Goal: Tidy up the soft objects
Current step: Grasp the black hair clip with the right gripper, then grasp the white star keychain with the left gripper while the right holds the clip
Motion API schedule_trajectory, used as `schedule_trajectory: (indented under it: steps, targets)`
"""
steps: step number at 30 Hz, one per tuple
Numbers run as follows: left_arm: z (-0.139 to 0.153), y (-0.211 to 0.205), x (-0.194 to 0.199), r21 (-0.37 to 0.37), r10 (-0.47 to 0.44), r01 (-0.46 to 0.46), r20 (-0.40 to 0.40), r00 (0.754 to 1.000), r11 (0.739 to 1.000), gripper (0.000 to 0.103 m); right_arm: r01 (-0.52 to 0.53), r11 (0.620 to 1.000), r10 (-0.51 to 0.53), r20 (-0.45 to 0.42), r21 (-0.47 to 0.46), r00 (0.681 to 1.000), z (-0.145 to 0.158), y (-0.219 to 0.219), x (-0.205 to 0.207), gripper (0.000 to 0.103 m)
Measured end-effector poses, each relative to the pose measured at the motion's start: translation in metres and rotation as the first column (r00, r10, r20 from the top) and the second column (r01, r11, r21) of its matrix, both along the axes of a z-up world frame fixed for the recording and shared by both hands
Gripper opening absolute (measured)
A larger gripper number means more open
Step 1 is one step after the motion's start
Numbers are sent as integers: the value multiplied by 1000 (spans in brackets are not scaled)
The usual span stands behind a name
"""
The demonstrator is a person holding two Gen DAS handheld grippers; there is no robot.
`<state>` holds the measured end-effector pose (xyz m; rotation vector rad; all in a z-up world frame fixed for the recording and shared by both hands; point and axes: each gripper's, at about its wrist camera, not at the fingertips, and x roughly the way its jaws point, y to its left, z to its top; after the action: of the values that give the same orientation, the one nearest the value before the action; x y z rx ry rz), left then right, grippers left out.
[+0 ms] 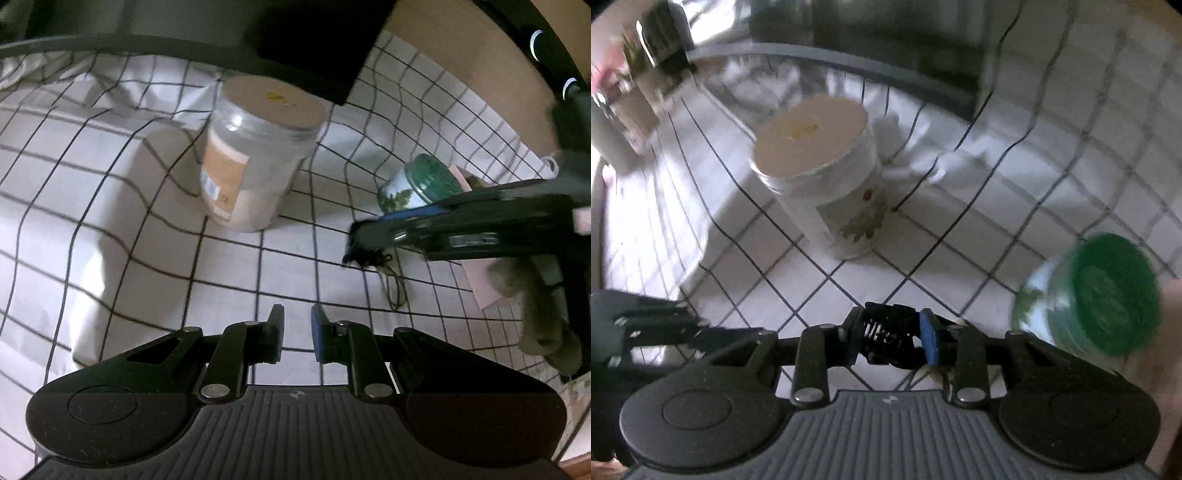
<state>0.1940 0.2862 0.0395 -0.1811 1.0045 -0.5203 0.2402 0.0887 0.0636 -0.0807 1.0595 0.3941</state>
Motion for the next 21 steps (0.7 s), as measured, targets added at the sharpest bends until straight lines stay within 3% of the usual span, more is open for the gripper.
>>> schedule_trajectory:
  steps: [3,12,15,18,21]
  targets:
    - [2,-10,1,12,-29,29,8,1000,1000,17,43,999,-42,139,-4,989,19,-14,-29,31]
    - [11,-57,18,22,-65,64,36,997,998,17,202,967,-153,273,-159,950,13,-52,-79,31]
    - [8,-76,27,19,-18,18,29,999,1000,17,218,967,-179,255,-133,950,8,-70,-90,32]
    - [5,-86,33,-6,7,-7,4,1000,1000,17,240,965,-211,235,-104,949,-1,-79,-96,45]
    - [0,-95,36,20,-3,3,-7,1000,1000,17,256,963,-231,238,-80,943,-11,-83,-105,47]
